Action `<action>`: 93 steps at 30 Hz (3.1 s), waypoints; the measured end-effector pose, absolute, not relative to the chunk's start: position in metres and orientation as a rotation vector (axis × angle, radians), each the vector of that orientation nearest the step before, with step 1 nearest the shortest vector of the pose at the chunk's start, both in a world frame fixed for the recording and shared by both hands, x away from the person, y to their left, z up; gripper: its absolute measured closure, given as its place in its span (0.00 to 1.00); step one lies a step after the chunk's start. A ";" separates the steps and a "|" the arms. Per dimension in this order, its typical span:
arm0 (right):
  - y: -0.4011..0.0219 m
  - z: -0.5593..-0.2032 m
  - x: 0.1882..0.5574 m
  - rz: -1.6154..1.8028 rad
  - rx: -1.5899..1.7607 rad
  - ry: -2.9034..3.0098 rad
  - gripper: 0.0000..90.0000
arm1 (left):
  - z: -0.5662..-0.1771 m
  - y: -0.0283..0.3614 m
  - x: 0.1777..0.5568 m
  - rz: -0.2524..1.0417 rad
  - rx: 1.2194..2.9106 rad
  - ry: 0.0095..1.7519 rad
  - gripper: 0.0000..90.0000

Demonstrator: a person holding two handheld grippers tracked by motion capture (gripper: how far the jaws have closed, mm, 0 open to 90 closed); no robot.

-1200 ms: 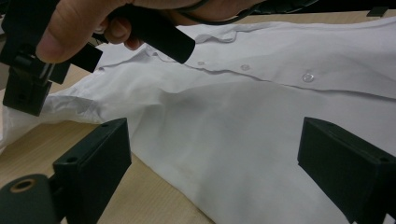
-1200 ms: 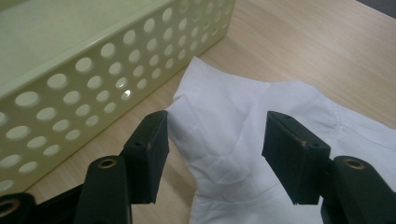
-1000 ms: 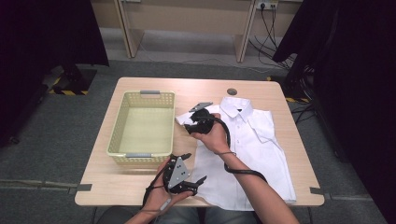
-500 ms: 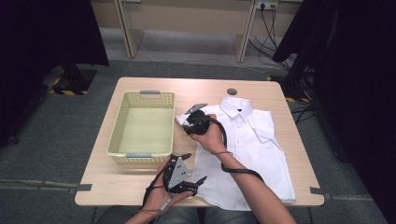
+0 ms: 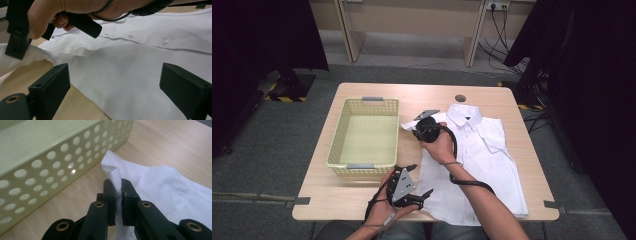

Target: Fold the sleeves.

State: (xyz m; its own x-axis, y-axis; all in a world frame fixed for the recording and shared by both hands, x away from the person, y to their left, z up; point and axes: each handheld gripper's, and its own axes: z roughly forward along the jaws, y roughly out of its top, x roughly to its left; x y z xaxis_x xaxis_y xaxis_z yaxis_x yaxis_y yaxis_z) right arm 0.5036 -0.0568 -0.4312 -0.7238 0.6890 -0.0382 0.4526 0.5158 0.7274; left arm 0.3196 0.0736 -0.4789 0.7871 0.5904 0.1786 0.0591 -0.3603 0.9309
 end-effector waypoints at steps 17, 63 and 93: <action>-0.108 -0.421 0.499 1.125 1.104 2.308 0.92 | -0.479 0.072 0.319 0.618 1.889 0.484 0.10; -0.181 -0.427 0.488 1.028 1.343 2.281 0.60 | -0.479 0.071 0.319 0.625 1.899 0.484 0.10; -0.152 -0.463 0.484 0.833 1.260 2.396 0.54 | -0.479 0.071 0.318 0.626 1.898 0.481 0.10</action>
State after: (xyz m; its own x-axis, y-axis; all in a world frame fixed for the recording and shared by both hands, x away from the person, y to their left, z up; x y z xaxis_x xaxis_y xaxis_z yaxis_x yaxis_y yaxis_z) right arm 0.4842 -0.1520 -0.4625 -0.5663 0.8242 -0.0013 0.6455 0.4445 0.6211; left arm 0.3184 0.0706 -0.4792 0.7838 0.5861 0.2053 0.0469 -0.3855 0.9215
